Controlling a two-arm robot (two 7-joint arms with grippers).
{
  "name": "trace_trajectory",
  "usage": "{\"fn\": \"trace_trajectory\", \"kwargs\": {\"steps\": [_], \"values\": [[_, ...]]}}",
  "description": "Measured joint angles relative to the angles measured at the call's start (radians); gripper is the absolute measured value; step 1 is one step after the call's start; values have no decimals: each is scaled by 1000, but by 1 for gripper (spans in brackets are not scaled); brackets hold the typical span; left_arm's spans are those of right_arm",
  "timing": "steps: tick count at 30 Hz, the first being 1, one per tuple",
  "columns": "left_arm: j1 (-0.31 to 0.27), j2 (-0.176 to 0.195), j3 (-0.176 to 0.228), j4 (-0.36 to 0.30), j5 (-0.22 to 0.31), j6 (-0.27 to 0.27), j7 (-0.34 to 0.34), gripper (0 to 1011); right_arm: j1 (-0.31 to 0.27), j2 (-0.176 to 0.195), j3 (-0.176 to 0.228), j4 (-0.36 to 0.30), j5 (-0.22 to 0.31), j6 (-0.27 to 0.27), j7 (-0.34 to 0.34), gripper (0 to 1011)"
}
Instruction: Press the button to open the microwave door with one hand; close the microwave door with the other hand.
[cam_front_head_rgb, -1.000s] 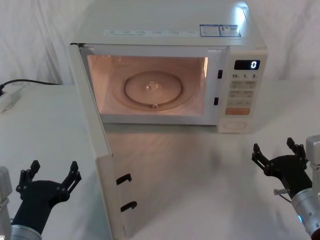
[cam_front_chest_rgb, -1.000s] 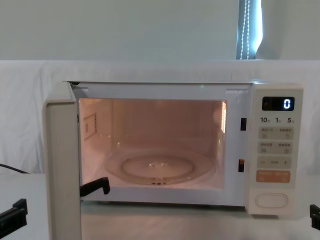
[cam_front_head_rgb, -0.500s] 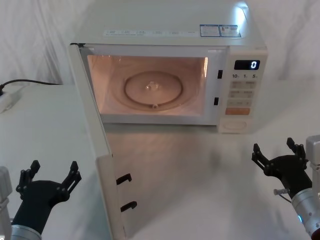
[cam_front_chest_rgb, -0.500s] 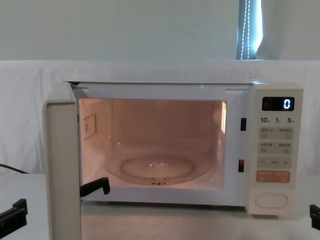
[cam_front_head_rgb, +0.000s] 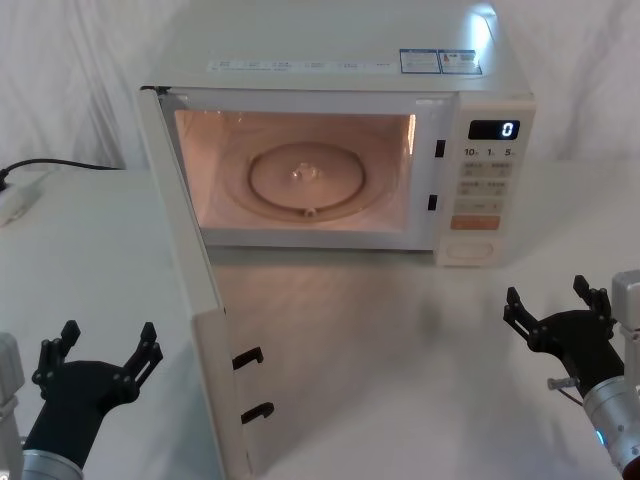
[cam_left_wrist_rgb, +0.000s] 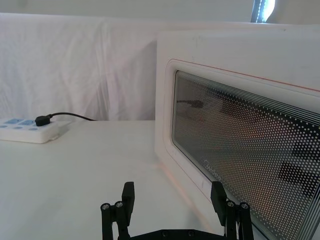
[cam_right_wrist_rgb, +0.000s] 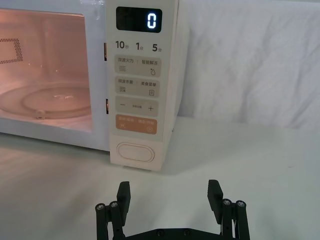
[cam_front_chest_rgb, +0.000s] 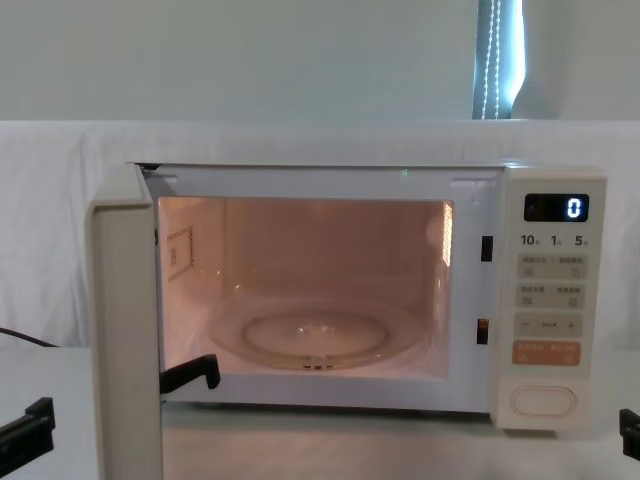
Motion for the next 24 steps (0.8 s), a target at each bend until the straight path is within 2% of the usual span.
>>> {"fn": "trace_trajectory", "kwargs": {"steps": [24], "values": [[0,0,0,0,0,0,0,1001,0,0,0,0,0,0,0,1002]]}}
